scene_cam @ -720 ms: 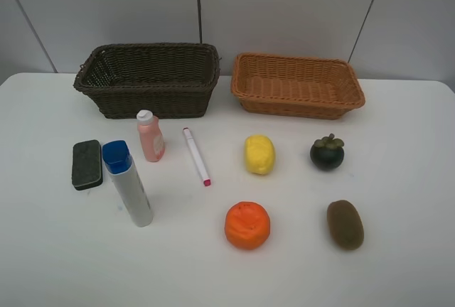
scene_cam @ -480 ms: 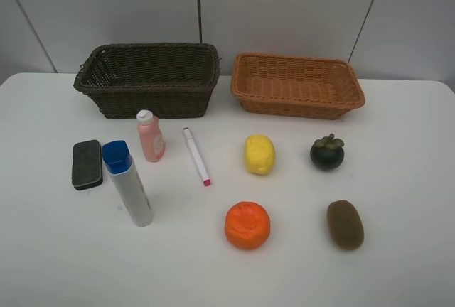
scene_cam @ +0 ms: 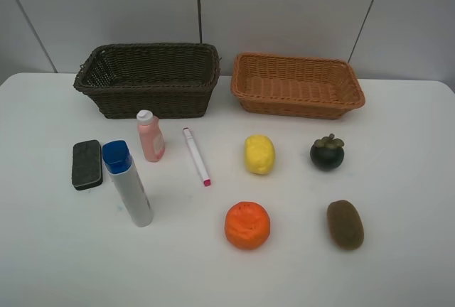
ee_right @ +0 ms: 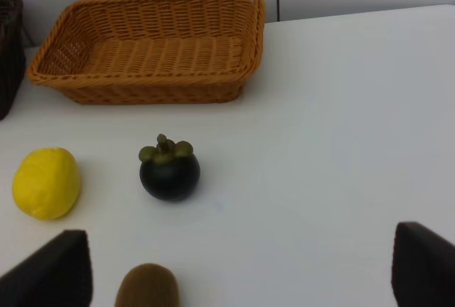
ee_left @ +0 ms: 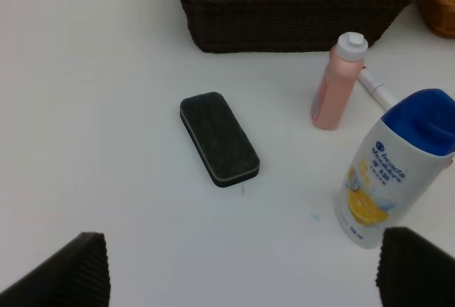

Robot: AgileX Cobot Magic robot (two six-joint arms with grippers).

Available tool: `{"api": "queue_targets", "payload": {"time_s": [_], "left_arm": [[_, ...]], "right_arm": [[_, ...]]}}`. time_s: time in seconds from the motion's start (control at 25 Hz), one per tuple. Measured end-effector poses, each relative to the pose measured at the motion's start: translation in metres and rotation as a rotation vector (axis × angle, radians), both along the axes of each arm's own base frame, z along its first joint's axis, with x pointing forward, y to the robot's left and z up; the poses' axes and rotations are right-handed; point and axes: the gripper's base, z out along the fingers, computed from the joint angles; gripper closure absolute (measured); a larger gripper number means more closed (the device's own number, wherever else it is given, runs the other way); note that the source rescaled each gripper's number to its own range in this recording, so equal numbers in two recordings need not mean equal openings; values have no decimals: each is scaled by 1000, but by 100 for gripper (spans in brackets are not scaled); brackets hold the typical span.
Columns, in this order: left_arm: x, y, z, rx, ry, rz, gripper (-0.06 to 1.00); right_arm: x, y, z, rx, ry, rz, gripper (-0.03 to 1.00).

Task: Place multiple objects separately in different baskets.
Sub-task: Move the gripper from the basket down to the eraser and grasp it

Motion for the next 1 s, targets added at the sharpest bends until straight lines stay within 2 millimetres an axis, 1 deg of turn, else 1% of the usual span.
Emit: {"api": "queue_targets", "payload": {"time_s": [0.16,0.28,0.44,0.56,0.6,0.64,0.68,0.72,0.8,0.84,0.92,1.0], "left_arm": [[3,6,0,-21,18,93,-4],[21,11,6,-6,102,159,-4],[67,8,22,-46,212,198,-4],[111,4,26,-98,337,246,-4],[127,3,24,-109,395,264,-4],[161,0,12,-116,519,291,-4],[161,0,12,-116,519,291,-4],[174,-2,7,-119,566,299,-4],[205,-6,-13,-124,693,309,-4],[217,-8,-21,-131,733,312,-4],[244,-12,-43,-144,821,317,-4],[265,-15,-56,-171,840,319,-4]], "right_arm": [[0,0,0,0,0,0,-3],[0,0,0,0,0,0,-3],[0,0,0,0,0,0,-3],[0,0,0,0,0,0,-3],[0,0,0,0,0,0,-3],[0,0,0,0,0,0,-3],[0,0,0,0,0,0,-3],[0,0,0,0,0,0,-3],[0,0,0,0,0,0,-3],[0,0,0,0,0,0,-3],[0,0,0,0,0,0,-3],[0,0,0,0,0,0,-3]]}}
